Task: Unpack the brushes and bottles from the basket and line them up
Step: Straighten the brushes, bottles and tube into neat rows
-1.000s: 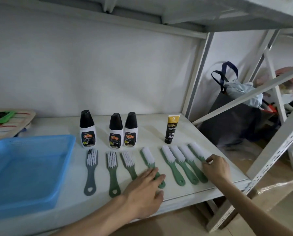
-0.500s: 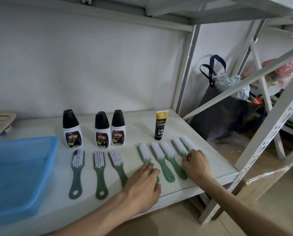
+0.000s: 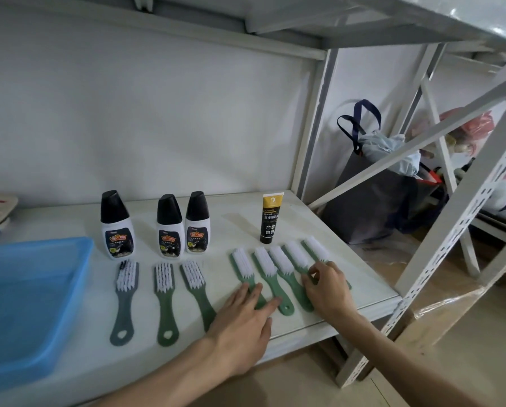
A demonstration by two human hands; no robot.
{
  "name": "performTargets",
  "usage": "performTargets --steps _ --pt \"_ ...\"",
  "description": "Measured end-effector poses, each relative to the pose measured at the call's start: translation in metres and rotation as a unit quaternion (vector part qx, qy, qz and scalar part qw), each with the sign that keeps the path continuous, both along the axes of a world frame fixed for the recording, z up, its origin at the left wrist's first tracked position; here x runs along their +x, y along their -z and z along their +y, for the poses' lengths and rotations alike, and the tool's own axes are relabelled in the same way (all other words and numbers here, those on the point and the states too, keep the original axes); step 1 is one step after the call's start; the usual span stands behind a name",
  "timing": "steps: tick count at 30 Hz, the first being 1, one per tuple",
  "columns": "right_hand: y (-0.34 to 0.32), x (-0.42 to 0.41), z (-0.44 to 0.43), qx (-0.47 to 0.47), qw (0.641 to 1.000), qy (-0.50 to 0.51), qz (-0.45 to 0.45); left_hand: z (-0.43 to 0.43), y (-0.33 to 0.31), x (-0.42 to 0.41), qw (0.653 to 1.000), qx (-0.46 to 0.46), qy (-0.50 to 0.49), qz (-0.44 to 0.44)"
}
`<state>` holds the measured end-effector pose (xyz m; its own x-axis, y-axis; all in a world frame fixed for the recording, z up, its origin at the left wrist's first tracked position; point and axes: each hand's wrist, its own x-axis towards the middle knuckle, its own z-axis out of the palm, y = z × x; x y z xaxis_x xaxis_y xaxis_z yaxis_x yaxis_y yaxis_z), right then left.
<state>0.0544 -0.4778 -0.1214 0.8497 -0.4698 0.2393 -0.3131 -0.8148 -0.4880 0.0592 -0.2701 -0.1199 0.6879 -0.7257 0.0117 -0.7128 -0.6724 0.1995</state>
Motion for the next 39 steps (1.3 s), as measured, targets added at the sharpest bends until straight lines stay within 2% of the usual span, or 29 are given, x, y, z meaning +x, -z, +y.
performTargets --steps 4,7,12,14,16,19,21,23,32,35,39 --pt "-0.006 -0.002 -0.011 -0.014 0.998 0.062 -0.030 0.000 -0.001 0.000 1.000 0.001 0.002 0.008" --pt "-0.010 -0.003 -0.028 -0.040 0.991 0.121 0.029 0.000 0.000 0.000 1.000 -0.007 0.015 0.003" --pt "-0.013 0.003 -0.039 0.000 0.991 0.128 0.028 0.000 0.002 0.001 0.999 -0.015 0.035 -0.032" --pt "-0.015 0.003 -0.036 -0.018 0.991 0.131 0.035 0.000 0.003 0.001 0.998 -0.020 0.040 -0.038" --pt "-0.018 0.000 -0.022 -0.048 0.993 0.112 0.009 0.000 0.003 0.003 0.997 -0.024 0.060 -0.046" --pt "-0.020 -0.009 0.015 -0.043 0.998 -0.004 -0.042 -0.002 0.004 0.006 0.993 -0.028 0.102 -0.056" --pt "-0.014 -0.014 0.035 -0.046 0.997 -0.056 -0.006 -0.003 0.006 0.008 0.994 -0.024 0.100 -0.049" --pt "-0.006 -0.014 0.044 -0.067 0.995 -0.062 0.031 -0.004 0.008 0.008 0.994 -0.021 0.093 -0.047" --pt "-0.007 0.002 0.049 -0.004 1.000 -0.028 0.008 -0.004 0.016 0.005 0.996 -0.039 0.063 -0.052" --pt "-0.010 -0.004 0.044 -0.011 0.999 0.024 -0.026 -0.002 0.016 0.003 0.996 -0.037 0.061 -0.051" --pt "-0.005 -0.009 0.022 -0.016 0.996 0.081 0.015 -0.001 0.014 0.001 0.997 -0.041 0.056 -0.044"
